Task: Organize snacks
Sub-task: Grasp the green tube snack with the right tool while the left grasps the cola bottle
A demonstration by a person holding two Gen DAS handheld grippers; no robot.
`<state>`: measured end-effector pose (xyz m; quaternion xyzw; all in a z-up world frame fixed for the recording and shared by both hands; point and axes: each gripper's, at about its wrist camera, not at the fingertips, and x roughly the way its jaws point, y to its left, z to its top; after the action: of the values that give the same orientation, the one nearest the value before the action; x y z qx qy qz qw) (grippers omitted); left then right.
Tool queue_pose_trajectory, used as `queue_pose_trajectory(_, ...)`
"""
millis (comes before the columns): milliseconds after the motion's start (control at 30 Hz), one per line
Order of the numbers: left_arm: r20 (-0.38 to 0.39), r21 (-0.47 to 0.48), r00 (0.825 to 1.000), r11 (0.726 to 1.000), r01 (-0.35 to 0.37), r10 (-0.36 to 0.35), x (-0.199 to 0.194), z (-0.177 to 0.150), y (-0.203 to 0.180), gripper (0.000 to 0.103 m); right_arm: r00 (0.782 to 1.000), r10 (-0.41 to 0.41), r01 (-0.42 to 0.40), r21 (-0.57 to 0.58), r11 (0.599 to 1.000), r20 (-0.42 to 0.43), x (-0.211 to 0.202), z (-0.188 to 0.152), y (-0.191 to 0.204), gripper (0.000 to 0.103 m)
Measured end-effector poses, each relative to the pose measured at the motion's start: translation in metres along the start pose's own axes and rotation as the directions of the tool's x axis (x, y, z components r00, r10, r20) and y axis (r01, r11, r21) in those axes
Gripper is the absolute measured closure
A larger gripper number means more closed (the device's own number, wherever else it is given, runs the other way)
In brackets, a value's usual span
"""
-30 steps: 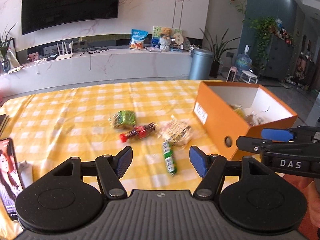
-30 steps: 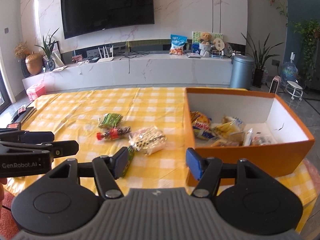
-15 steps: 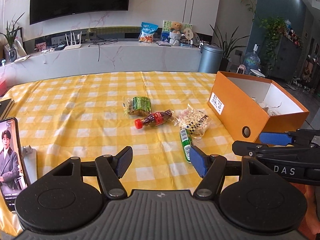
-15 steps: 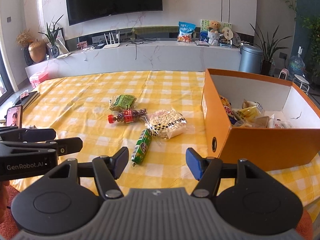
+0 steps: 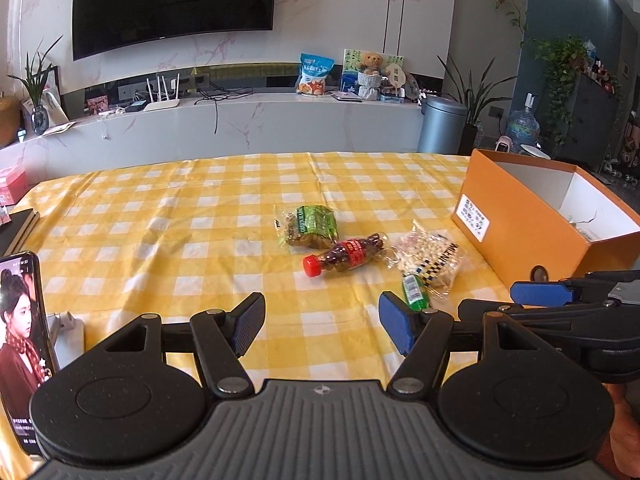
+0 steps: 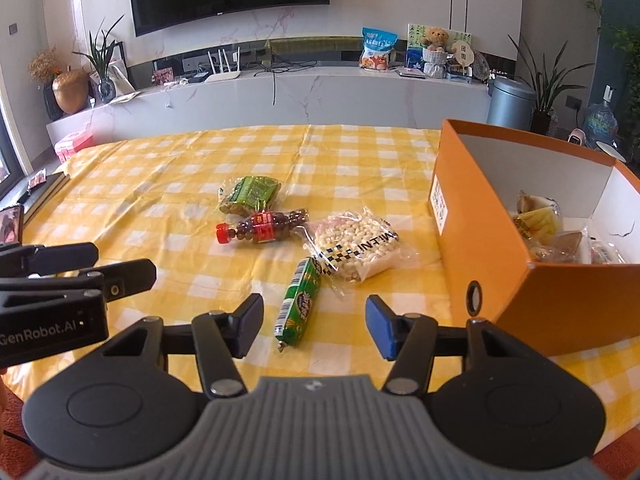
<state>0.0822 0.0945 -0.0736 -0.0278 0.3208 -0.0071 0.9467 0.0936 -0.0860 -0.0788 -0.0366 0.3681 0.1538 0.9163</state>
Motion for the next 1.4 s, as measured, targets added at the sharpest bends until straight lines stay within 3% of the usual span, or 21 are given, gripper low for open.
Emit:
queue_pose_trajectory(533, -0.071, 0.083, 0.997, 0.996, 0.017, -0.011, 0.053, 0.013, 0.014, 0.026, 0.994, 0.014, -0.012, 0.023, 1.0, -0.104, 0.077, 0.017, 0.007, 0.062)
queue_pose_trajectory(633, -0.094, 0.104, 0.995, 0.994, 0.037, -0.027, 0.065, 0.014, 0.013, 0.026, 0.992, 0.019, -0.016, 0.026, 1.0, -0.129, 0.086, 0.014, 0.007, 0.07)
queue_pose_trajectory(867, -0.112, 0.211, 0.993, 0.975, 0.069, -0.046, 0.088, 0.019, 0.003, 0.027, 0.99, 0.041, -0.038, 0.023, 0.999, -0.138, 0.094, 0.011, 0.003, 0.079)
queue_pose_trajectory(967, -0.101, 0.302, 0.993, 0.95, 0.082, -0.054, 0.097, 0.023, -0.006, 0.027, 0.988, 0.053, -0.05, 0.023, 0.998, -0.144, 0.095, 0.013, -0.002, 0.081)
queue_pose_trajectory(1133, -0.123, 0.461, 0.988, 0.876, 0.142, -0.095, 0.118, 0.027, -0.02, 0.027, 0.984, 0.071, -0.071, 0.011, 0.997, -0.161, 0.097, 0.016, -0.008, 0.081)
queue_pose_trajectory(1233, -0.133, 0.524, 0.986, 0.837, 0.157, -0.102, 0.13, 0.028, -0.027, 0.028, 0.984, 0.076, -0.077, 0.0, 0.997, -0.164, 0.098, 0.017, -0.008, 0.081)
queue_pose_trajectory(1400, -0.173, 0.568, 0.978, 0.8, 0.192, -0.113, 0.147, 0.03, -0.034, 0.032, 0.982, 0.097, -0.097, 0.007, 0.995, -0.162, 0.098, 0.017, -0.012, 0.081)
